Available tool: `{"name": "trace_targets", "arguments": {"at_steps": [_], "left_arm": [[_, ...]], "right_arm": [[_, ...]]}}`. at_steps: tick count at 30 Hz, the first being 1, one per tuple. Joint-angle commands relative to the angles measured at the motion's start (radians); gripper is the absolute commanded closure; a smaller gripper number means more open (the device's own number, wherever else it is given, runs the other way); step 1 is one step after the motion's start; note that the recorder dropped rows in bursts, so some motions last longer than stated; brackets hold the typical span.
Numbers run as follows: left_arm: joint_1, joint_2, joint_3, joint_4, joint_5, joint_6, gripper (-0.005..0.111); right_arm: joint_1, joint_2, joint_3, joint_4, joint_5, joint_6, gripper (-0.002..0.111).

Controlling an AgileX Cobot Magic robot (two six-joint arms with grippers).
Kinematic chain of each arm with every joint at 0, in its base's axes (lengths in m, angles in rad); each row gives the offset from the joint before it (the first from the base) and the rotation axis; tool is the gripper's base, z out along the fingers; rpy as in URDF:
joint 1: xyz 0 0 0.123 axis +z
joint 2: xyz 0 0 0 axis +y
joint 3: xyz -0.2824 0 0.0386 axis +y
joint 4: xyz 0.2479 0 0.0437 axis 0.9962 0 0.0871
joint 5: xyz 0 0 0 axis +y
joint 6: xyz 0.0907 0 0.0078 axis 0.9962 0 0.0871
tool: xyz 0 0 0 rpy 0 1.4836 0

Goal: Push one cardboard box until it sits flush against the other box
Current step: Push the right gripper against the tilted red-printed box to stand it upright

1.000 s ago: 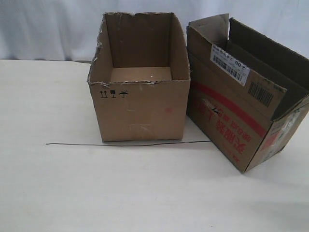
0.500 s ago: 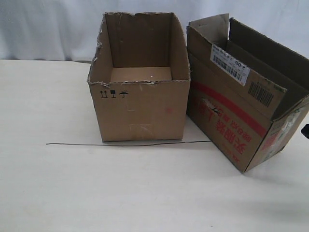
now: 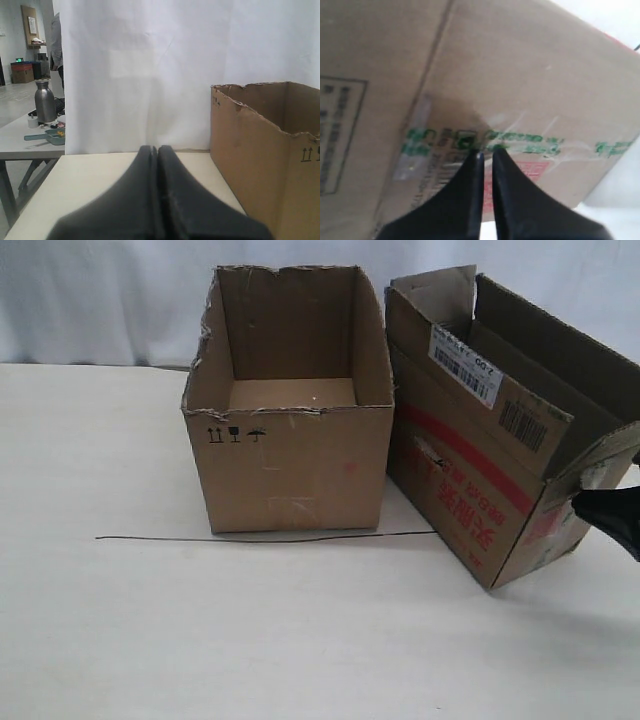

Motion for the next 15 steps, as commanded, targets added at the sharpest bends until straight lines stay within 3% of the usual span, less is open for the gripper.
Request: {"name": "trace_targets", "arguments": {"at_steps": [1, 9, 15], "left_arm": [[0.000, -0.004, 0.003, 0.001, -0.009, -0.004, 0.107], [0.000, -0.004, 0.003, 0.001, -0.009, -0.004, 0.107], [0.000, -0.004, 0.003, 0.001, -0.009, -0.004, 0.107]], "right_arm": [[0.083, 0.047, 0.005, 0.018, 0.028, -0.055, 0.103], [0.275, 0.097, -0.083, 0.018, -0.084, -0.042, 0.103], [0.315, 0.116, -0.173, 0.018, -0.100, -0.012, 0.103]]}}
